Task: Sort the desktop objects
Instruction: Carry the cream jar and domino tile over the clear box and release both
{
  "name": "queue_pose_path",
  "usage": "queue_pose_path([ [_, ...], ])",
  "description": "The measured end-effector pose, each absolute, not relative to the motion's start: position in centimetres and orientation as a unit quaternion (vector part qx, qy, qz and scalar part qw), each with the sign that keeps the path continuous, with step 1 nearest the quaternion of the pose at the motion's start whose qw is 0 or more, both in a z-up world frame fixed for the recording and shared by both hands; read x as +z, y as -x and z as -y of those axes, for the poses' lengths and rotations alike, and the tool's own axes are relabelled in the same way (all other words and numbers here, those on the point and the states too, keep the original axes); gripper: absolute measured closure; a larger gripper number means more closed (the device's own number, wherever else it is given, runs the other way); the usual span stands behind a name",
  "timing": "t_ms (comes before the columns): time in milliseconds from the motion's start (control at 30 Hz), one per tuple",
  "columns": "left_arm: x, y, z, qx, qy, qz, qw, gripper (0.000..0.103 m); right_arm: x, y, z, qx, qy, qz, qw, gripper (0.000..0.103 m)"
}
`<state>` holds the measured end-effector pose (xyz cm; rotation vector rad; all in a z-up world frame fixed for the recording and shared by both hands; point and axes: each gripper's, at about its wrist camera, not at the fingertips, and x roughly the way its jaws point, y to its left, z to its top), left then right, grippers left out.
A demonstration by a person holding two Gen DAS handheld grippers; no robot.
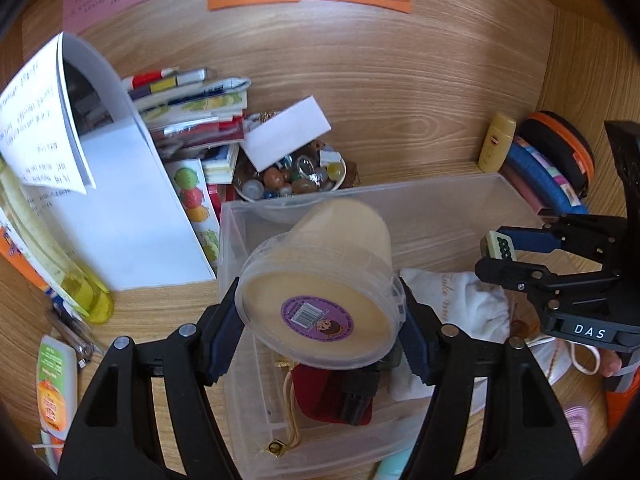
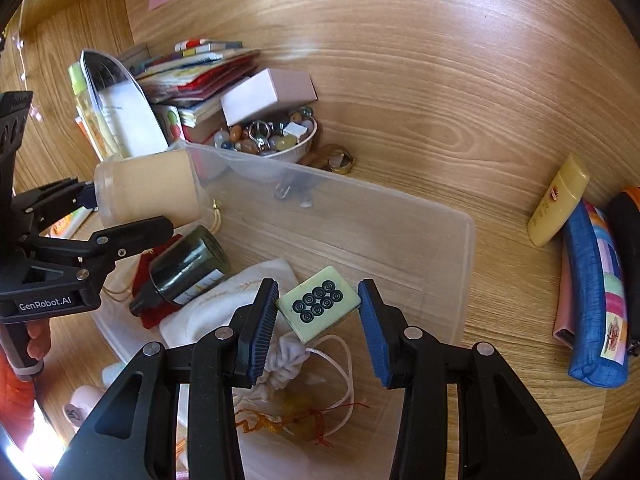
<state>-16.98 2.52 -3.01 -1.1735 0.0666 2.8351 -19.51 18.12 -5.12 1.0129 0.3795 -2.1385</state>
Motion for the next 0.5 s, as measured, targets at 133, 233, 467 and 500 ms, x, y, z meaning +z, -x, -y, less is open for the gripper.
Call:
queue_pose_path([
  [133, -3.2, 17.3, -2.9, 0.922, 0.383, -0.03, 0.036, 0.034, -5.6, 19.3, -17.8, -0.832, -0.392, -0.164, 0.358, 0.065],
  [233, -3.3, 17.2, -2.9, 0.922, 0.383, -0.039, 0.032, 0.034, -5.9, 19.1, -17.6, -0.835, -0.386, -0.176, 0.35, 0.065],
  [467, -3.5, 17.2, -3.7, 0.921, 0.384, -0.064, 0.019, 0.034, -6.1, 18.5, -17.1, -0.839, -0.375, -0.196, 0.342, 0.064],
  [500, -3.6, 17.2, -3.7, 0.921, 0.384, -0.066, 0.018, 0.034, -6.1, 18.5, -17.1, -0.839, -0.376, -0.196, 0.342, 0.064],
])
